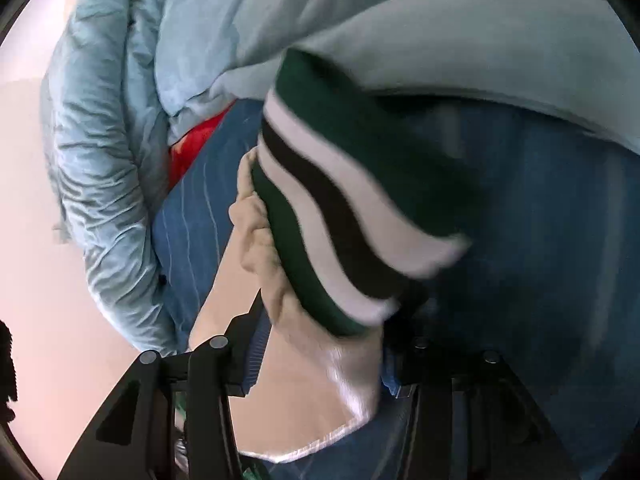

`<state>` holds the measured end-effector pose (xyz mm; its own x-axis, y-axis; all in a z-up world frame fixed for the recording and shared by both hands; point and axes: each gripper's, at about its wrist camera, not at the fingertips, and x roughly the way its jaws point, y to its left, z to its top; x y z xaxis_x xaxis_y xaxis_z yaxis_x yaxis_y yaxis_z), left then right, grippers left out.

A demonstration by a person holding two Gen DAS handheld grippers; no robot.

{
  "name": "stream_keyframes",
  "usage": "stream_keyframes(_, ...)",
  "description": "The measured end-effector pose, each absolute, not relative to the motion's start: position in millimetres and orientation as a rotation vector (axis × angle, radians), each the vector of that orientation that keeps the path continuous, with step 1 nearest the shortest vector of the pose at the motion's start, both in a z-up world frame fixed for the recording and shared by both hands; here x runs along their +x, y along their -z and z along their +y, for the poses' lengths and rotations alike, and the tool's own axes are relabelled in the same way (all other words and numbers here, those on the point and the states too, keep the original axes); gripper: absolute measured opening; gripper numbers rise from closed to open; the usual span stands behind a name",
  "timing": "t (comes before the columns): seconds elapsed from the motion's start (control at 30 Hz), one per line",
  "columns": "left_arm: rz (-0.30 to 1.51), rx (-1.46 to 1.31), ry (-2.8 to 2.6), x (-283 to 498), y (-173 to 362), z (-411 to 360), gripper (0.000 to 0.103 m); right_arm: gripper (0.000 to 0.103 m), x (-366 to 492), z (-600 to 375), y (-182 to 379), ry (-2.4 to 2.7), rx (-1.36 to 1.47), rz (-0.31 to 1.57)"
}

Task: Fold large clothes
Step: 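Grasp the striped cuff of the star-patch sleeve with the right tool and lift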

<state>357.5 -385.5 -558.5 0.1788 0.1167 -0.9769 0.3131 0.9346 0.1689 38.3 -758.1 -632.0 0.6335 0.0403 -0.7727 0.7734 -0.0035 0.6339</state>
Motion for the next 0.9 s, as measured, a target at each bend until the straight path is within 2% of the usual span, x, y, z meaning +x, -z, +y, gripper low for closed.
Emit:
stream_keyframes(0.07,1.406,0.349,0.149,359,564,-382,0.103,0.049,54,-762,635,0.631,1.437,0.719)
stream_keyframes(0.1,1.407,0.344,0.151,360,563,-381,0.103,0.036,69,-761,639,0.625,1.412,0.734)
stream_keyframes(0.13,1.407,0.345,0.154,360,562,-380,0.103,0.010,84,-761,641,0.610,1.378,0.753)
stream_keyframes(0.17,1.404,0.347,0.157,361,560,-379,0.103,0.010,103,-762,644,0.602,1.356,0.776)
stream_keyframes(0.2,1.400,0.346,0.159,360,557,-378,0.103,0.005,111,-764,636,0.619,1.331,0.784)
stream_keyframes(0.37,1.360,0.279,0.166,363,527,-357,0.103,0.004,132,-775,552,0.689,1.251,0.541)
stream_keyframes(0.57,1.357,0.206,0.117,373,510,-309,0.103,0.004,208,-738,492,0.574,1.116,0.610)
stream_keyframes(0.77,1.318,0.101,-0.001,403,478,-204,0.103,0.004,304,-599,415,0.334,0.893,0.696)
stream_keyframes(0.9,1.287,0.039,-0.112,416,458,-119,0.103,0.004,381,-464,400,0.158,0.761,0.783)
